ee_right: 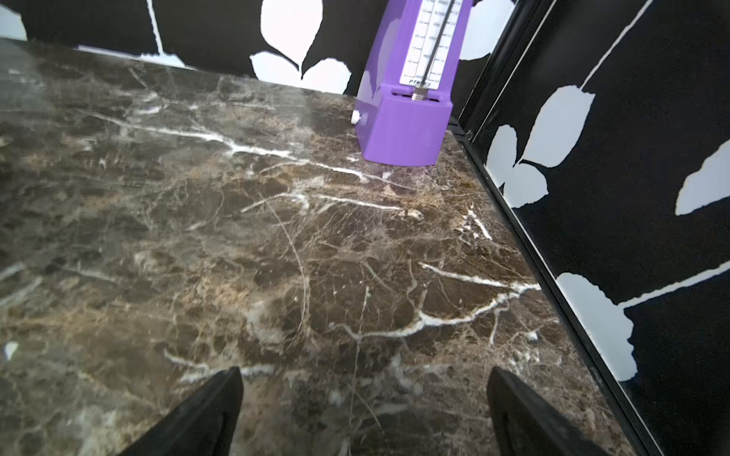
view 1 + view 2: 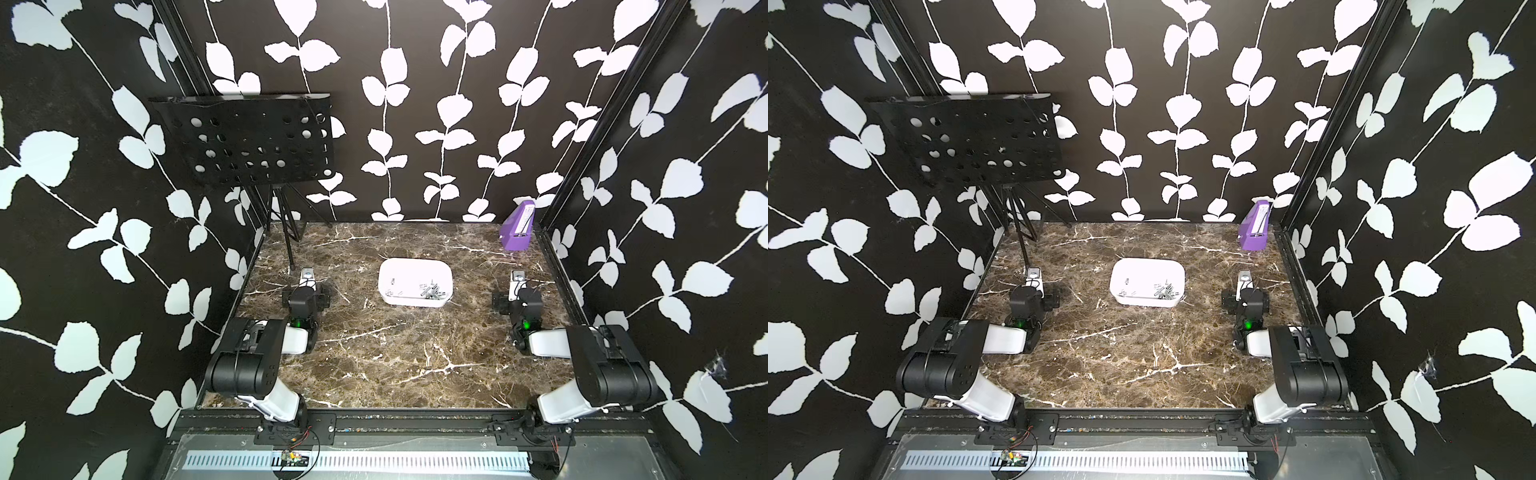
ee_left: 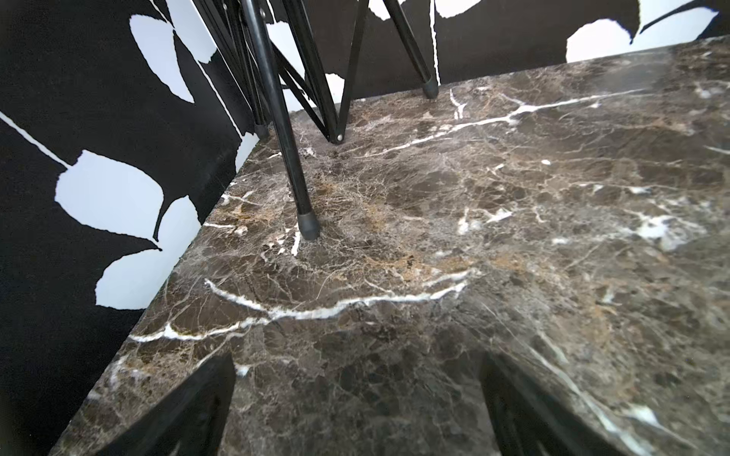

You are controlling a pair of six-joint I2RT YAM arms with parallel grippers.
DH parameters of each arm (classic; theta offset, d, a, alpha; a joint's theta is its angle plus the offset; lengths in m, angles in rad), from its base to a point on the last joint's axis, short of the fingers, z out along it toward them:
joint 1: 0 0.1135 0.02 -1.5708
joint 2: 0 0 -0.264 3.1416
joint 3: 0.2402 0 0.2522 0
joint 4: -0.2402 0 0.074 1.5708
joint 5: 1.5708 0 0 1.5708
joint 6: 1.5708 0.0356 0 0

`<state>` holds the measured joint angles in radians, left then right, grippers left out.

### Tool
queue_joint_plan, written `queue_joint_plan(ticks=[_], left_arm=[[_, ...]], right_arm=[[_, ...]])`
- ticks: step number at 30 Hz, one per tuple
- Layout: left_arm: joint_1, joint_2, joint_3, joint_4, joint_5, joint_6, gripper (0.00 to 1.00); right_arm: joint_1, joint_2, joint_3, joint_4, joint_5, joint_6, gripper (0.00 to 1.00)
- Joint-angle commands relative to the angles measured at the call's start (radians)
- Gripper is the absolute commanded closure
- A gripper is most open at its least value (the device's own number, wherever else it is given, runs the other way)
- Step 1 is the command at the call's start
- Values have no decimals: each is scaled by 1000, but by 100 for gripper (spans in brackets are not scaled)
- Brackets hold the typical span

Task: Put the socket on the desktop into the storage box
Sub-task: Reset both arms

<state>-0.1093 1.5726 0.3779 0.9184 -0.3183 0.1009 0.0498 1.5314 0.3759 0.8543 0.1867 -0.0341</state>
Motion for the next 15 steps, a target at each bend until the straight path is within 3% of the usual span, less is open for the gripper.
queue_joint_plan(ticks=[1, 15], left_arm=[[7, -25, 8, -4, 17, -14, 1], [8, -20, 6, 9, 16, -13, 1]], right_arm=[[-7, 1, 19, 11, -19, 34, 1], [-7, -7, 23, -8, -23, 35, 1]])
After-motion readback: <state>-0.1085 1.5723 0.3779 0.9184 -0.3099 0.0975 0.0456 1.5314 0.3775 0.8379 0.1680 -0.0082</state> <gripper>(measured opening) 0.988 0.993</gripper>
